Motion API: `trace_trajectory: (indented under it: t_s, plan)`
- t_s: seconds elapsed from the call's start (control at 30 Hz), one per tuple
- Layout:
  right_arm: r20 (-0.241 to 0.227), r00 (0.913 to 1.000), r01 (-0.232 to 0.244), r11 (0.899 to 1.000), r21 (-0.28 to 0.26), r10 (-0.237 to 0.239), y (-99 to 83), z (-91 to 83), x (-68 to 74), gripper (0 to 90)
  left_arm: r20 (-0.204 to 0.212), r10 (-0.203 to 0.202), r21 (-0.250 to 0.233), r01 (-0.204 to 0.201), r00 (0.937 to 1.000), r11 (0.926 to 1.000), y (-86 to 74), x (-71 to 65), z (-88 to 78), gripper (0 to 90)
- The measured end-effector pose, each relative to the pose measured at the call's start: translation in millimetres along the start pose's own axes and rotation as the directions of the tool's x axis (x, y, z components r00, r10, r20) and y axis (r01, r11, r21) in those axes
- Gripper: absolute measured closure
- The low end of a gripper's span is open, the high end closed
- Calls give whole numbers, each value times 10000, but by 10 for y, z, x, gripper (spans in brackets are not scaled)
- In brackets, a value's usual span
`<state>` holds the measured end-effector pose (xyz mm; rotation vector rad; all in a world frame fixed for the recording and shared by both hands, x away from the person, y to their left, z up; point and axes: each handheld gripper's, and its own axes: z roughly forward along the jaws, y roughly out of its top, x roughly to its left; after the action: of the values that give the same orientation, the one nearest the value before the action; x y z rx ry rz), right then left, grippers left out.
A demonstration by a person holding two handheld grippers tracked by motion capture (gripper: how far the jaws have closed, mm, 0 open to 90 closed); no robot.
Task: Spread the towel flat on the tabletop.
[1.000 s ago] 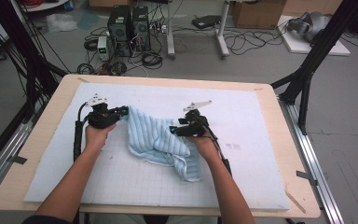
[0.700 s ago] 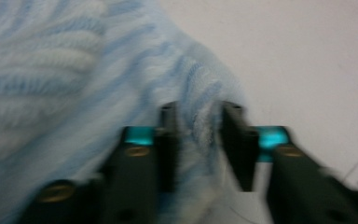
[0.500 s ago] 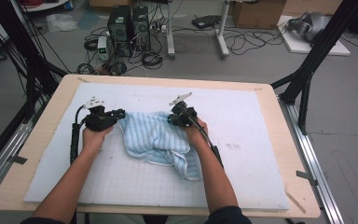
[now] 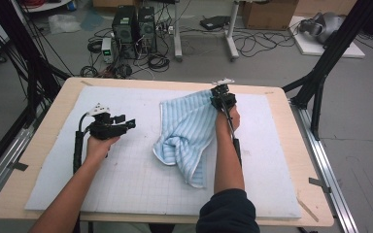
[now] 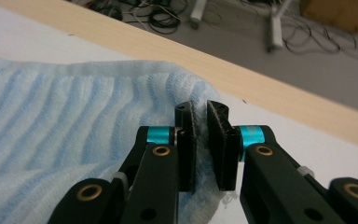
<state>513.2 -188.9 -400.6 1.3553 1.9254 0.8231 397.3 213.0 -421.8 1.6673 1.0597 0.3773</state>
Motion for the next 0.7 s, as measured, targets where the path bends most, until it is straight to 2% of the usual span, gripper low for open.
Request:
trace_trajectory:
  t_s: [0.07,0.1,0.13,0.17,0.2,0.23,0.33,0.4,0.47,0.53,0.57,0.67,0.7]
  plan:
    - [-418,9986,-325,9995,14,326,-42,0,-28,782,147,28,15,-28,9999,10000,3,-24,5,418]
    - [-418,9986,-325,9995,14,326,-42,0,-28,782,324,76,4,-76,9994,10000,1,-51,16,408]
    - [-950,9950,-287,9996,76,293,-50,-21,-31,727,651,106,80,-112,9978,9999,-5,-102,42,392]
    - [-1150,9928,-331,9994,55,335,-46,-43,-26,705,651,106,80,-112,9978,9999,-5,-102,42,376]
    - [-1479,9885,-325,9994,-114,304,-32,-92,-28,666,1077,153,275,-183,9941,9995,-23,-172,88,365]
    - [-1710,9846,-425,9988,-257,375,-15,-142,-24,614,1264,162,391,-213,9918,9990,-30,-206,108,363]
    - [-2402,9698,-582,9963,-626,416,45,-339,-9,483,1483,261,480,-335,9886,9983,-42,-275,151,359]
    - [-2683,9632,-462,9934,-1050,164,57,-495,14,436,1680,213,601,-319,9856,9977,-66,-348,213,359]
    - [-2886,9572,-183,9897,-1421,-237,18,-650,39,436,1800,171,743,-309,9835,9968,-86,-394,247,359]
    - [-3068,9505,39,9895,-1444,-486,-42,-765,49,412,1849,214,777,-363,9825,9963,-98,-412,262,358]
    - [-3068,9505,39,9895,-1444,-486,-42,-765,49,412,1872,199,793,-353,9821,9962,-112,-432,275,358]
    - [-3335,9410,103,9900,-1410,-573,-158,-907,44,386,2042,162,997,-372,9788,9943,-159,-494,314,358]
    - [-3628,9300,107,9909,-1342,-591,-263,-984,39,353,2231,272,1141,-538,9744,9920,-195,-537,329,355]
